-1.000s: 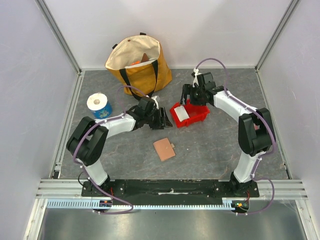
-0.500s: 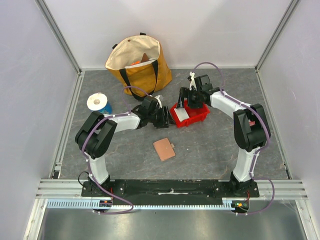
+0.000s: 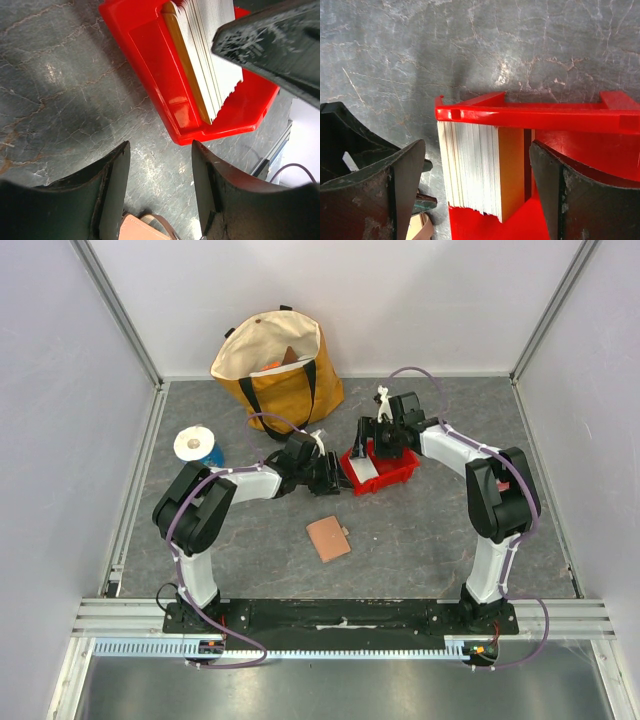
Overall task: Put the credit cards into the card holder
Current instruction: Pick up the credit card from the storage box.
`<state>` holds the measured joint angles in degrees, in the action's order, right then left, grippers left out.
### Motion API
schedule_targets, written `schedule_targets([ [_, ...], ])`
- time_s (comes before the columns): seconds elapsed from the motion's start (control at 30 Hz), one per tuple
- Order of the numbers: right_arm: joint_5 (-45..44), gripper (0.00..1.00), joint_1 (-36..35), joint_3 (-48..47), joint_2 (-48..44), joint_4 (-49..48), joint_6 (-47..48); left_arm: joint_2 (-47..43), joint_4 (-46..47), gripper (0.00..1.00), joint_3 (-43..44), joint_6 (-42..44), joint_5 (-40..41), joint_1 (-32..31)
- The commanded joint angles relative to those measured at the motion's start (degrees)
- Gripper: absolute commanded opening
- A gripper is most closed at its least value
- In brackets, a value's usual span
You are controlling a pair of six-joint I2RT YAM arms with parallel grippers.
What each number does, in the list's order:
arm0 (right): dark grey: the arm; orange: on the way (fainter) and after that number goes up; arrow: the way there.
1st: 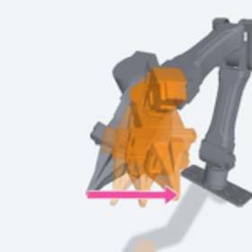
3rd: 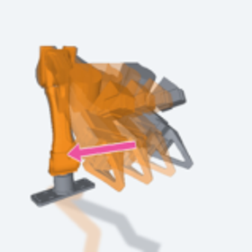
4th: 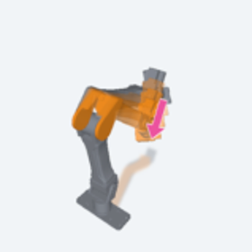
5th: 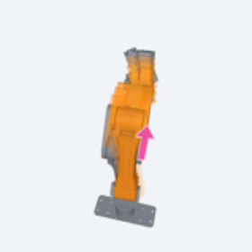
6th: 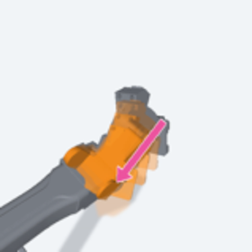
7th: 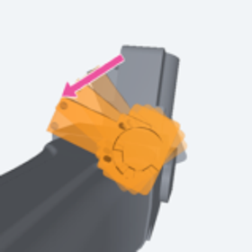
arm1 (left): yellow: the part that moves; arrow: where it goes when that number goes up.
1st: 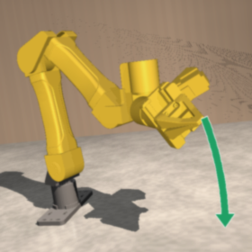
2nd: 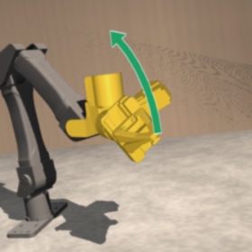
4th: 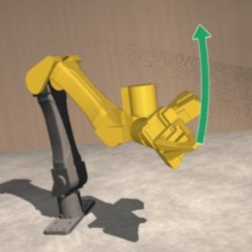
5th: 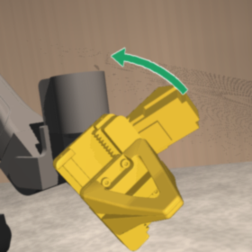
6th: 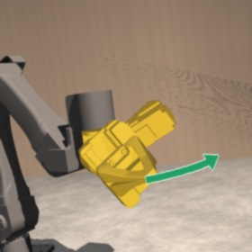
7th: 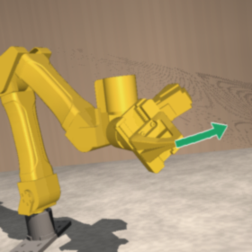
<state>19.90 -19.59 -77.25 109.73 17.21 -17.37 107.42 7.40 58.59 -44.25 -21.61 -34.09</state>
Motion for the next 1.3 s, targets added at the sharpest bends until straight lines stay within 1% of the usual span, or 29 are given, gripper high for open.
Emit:
schedule_targets([
  [0.0, -0.38, 0.92, 0.26, 2.63, -0.66, -2.27, 0.14, 0.25, 2.53, 0.58, 0.56, -1.37, -0.81, 0.34],
  [0.13, -0.74, 0.93, 0.26, 5.18, -2.33, -4.64, 0.31, -0.28, 3.67, 0.57, -0.23, -1.63, -0.45, 0.34],
  [0.43, 1.19, 0.92, 0.17, 5.36, -1.80, -5.43, -0.48, 0.60, 5.43, 0.57, 0.03, -2.33, -0.98, 0.16],
  [0.53, 2.24, 0.89, 0.26, 5.27, -2.33, -5.52, -0.65, 0.95, 5.87, 0.57, 0.30, -2.68, -1.33, 0.16],
  [0.67, 4.18, 0.82, 0.26, 5.27, -2.68, -5.61, -1.00, 1.04, 5.96, 0.56, 0.39, -2.68, -1.33, 0.25],
  [0.83, 5.06, 0.75, 0.35, 5.18, -3.30, -5.70, -1.27, 1.04, 5.79, 0.56, 0.21, -2.77, -1.33, 0.16],
  [1.2, 5.06, 0.72, 0.44, 5.18, -4.53, -5.35, -1.62, 0.95, 5.87, 0.56, 0.21, -2.86, -1.60, 0.16],
  [1.27, 5.06, 0.68, 0.52, 5.18, -4.53, -5.08, -1.53, 1.04, 5.87, 0.56, 0.21, -2.86, -1.69, 0.16],
])
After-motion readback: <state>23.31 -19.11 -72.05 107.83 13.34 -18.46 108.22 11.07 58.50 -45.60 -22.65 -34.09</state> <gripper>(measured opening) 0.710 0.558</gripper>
